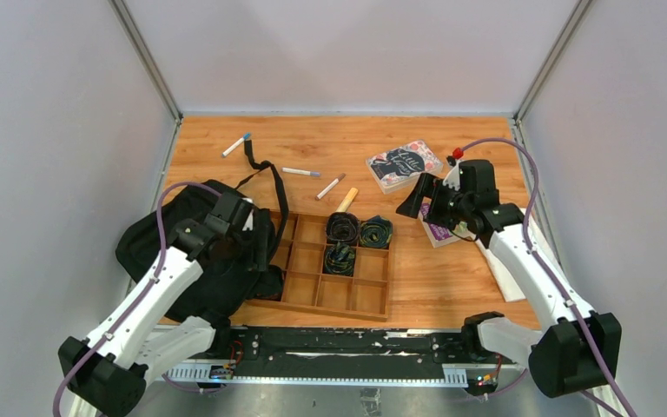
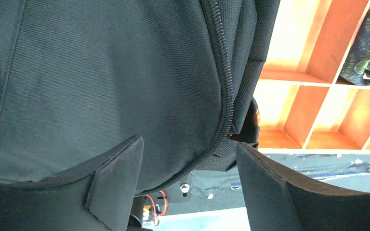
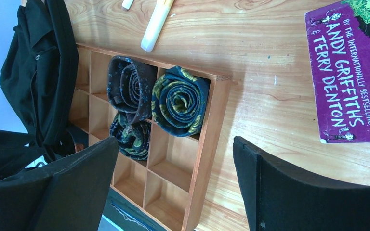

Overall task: Pack the student bag
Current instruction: Adjust the student bag at the center of the board.

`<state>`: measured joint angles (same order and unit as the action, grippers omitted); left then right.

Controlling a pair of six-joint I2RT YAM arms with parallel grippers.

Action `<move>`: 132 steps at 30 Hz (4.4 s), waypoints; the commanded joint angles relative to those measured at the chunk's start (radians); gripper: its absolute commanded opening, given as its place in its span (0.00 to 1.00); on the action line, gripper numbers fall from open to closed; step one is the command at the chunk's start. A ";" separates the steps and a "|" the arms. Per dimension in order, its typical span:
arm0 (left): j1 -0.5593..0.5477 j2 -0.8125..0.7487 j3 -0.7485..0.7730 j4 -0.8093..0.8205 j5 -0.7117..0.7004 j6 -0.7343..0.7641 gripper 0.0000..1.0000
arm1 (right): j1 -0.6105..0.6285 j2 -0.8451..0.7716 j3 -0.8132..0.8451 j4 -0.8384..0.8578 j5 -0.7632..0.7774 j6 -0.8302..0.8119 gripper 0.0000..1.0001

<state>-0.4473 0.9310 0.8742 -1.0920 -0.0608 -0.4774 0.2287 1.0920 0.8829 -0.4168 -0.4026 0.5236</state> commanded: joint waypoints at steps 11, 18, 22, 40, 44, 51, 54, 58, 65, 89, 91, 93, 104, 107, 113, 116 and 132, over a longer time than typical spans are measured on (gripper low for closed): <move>0.004 0.062 0.007 0.036 -0.071 -0.139 0.52 | 0.034 -0.005 -0.008 0.007 0.027 0.006 0.93; 0.004 0.066 0.061 0.032 -0.112 -0.102 0.12 | 0.034 -0.007 -0.004 0.000 0.028 0.007 0.93; 0.004 0.060 0.131 0.014 -0.091 -0.064 0.00 | 0.034 -0.010 0.005 -0.004 0.022 0.003 0.93; 0.005 0.089 0.632 -0.215 -0.241 0.019 0.00 | 0.561 0.364 0.207 0.321 0.040 0.197 0.92; 0.005 0.099 0.667 -0.212 -0.279 0.005 0.00 | 0.638 0.508 0.283 0.373 -0.009 0.229 0.91; 0.005 0.124 0.706 -0.210 -0.318 0.005 0.00 | 0.699 0.586 0.322 0.396 -0.030 0.238 0.90; 0.004 0.130 0.727 -0.210 -0.335 0.005 0.00 | 0.716 0.582 0.324 0.386 -0.021 0.238 0.89; 0.004 0.133 0.743 -0.207 -0.358 -0.005 0.00 | 0.721 0.495 0.280 0.387 0.054 0.215 0.89; 0.005 0.153 0.772 -0.207 -0.378 -0.009 0.00 | 0.757 0.374 0.200 0.475 0.173 0.201 0.92; 0.005 0.148 0.626 -0.173 -0.184 0.108 0.00 | 0.745 0.568 0.418 0.253 -0.013 -0.121 0.00; 0.004 0.167 0.573 -0.161 -0.140 0.113 0.00 | 0.695 0.588 0.452 0.200 -0.086 -0.186 0.00; 0.004 0.181 0.532 -0.151 -0.148 0.117 0.00 | 0.631 0.648 0.541 0.092 -0.207 -0.230 0.00; 0.004 0.189 0.393 -0.018 -0.063 0.133 0.96 | 0.568 0.750 0.634 -0.079 -0.285 -0.284 0.00; -0.003 0.157 0.368 0.028 0.071 0.147 1.00 | 0.555 0.752 0.636 -0.079 -0.308 -0.258 0.00; -0.014 -0.008 0.213 0.198 0.239 0.072 1.00 | 0.546 0.729 0.608 -0.068 -0.282 -0.247 0.03; -0.048 -0.079 0.132 0.284 0.215 -0.008 1.00 | 0.542 0.731 0.604 -0.069 -0.285 -0.240 0.02; -0.410 -0.122 0.115 0.225 -0.470 -0.339 1.00 | 0.541 0.714 0.546 -0.053 -0.308 -0.216 0.13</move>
<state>-0.8417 0.7975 0.9741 -0.8627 -0.4248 -0.7528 0.7830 1.8523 1.4639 -0.4473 -0.6819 0.2951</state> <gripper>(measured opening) 0.998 0.122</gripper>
